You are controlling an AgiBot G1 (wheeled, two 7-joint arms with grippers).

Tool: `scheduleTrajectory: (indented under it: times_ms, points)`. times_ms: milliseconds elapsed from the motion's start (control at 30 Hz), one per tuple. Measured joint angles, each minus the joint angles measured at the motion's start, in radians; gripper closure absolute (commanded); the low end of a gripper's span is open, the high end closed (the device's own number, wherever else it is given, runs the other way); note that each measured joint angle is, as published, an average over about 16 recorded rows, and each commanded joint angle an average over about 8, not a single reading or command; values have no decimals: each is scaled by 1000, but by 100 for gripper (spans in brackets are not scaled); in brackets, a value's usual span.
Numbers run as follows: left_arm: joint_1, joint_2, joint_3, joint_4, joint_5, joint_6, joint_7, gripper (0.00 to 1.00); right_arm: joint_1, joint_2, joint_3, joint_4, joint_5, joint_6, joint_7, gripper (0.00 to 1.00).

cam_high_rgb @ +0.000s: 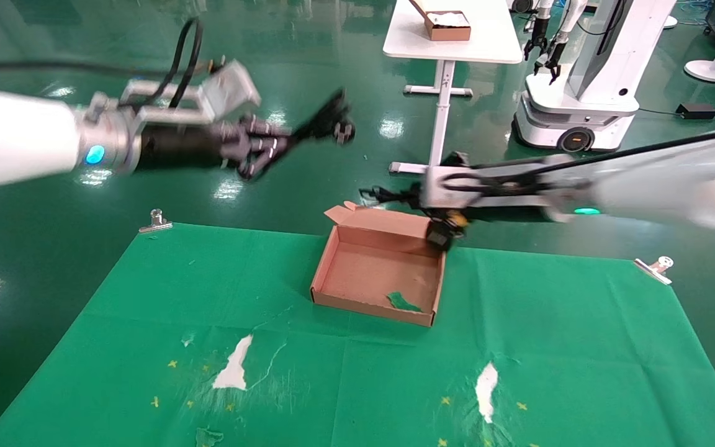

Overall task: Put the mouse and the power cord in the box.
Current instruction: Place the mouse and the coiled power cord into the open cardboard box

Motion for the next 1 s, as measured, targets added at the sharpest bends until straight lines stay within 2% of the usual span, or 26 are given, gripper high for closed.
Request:
scheduleTrajectory:
  times_ms: [133, 267, 300, 500, 533, 567, 767, 1000]
  points:
    - [-14, 14, -2, -11, -3, -43, -8, 100, -57, -61, 6, 7, 17, 117, -9, 100]
    - [-10, 10, 2, -14, 1, -40, -4, 100, -119, -92, 8, 21, 37, 188, -4, 98]
    - [-7, 8, 3, -14, 4, -35, -2, 100, -134, -96, 8, 26, 42, 194, -1, 89]
    - [19, -4, 20, -8, 28, 5, 9, 100, -194, -97, 0, 58, 71, 189, 24, 14]
    - [24, -5, 24, -7, 33, 9, 10, 100, -200, -96, -2, 61, 75, 186, 27, 4]
    - [28, -4, 27, -6, 39, 12, 11, 100, -204, -96, -5, 63, 78, 184, 31, 0]
    - [52, 20, 49, -7, 70, 0, 13, 100, -216, -91, -14, 64, 100, 183, 43, 0]
    - [97, 79, 69, -50, 93, -58, 6, 100, -199, -69, -15, 35, 119, 227, 24, 0]
